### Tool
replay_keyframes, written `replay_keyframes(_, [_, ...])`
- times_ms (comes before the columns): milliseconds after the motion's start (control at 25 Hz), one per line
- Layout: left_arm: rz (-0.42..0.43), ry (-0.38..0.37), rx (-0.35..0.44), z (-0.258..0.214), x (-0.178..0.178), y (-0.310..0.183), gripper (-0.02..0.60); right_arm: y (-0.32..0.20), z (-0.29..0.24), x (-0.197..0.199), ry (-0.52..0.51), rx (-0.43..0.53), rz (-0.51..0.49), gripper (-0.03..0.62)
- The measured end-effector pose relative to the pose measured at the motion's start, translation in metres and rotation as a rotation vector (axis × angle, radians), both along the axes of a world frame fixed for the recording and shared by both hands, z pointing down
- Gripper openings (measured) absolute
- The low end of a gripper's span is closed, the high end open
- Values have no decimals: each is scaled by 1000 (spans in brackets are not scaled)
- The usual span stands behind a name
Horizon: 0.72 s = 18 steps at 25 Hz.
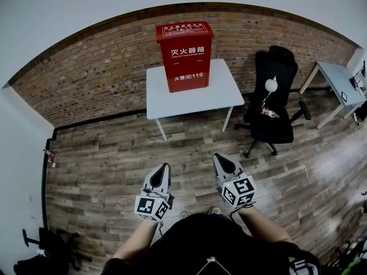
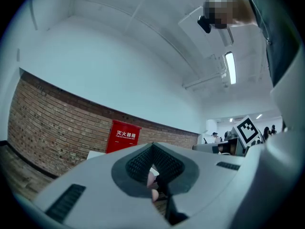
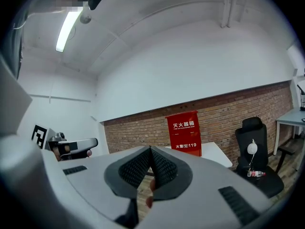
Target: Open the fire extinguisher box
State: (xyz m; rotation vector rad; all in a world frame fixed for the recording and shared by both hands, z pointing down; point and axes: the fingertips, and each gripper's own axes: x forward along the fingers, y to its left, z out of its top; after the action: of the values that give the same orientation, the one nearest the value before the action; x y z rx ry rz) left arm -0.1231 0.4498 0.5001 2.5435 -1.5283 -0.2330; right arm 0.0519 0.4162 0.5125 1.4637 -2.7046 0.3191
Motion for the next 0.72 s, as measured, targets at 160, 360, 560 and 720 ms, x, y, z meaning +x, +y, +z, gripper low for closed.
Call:
replay_keyframes(160, [2, -17, -11, 3, -15, 2, 48, 2, 3, -17, 3, -21, 13, 18])
replay_keyframes(360, [-9, -18, -43, 14, -39, 1, 48, 3, 9, -30, 16, -36, 54, 18])
replay_keyframes(560, [4, -9, -50, 14, -51, -8, 48, -3, 6, -26, 1, -39, 113, 18])
replay_keyframes(720, [22, -1, -58, 17, -45, -25, 48, -19, 7, -18, -2, -38, 127, 18])
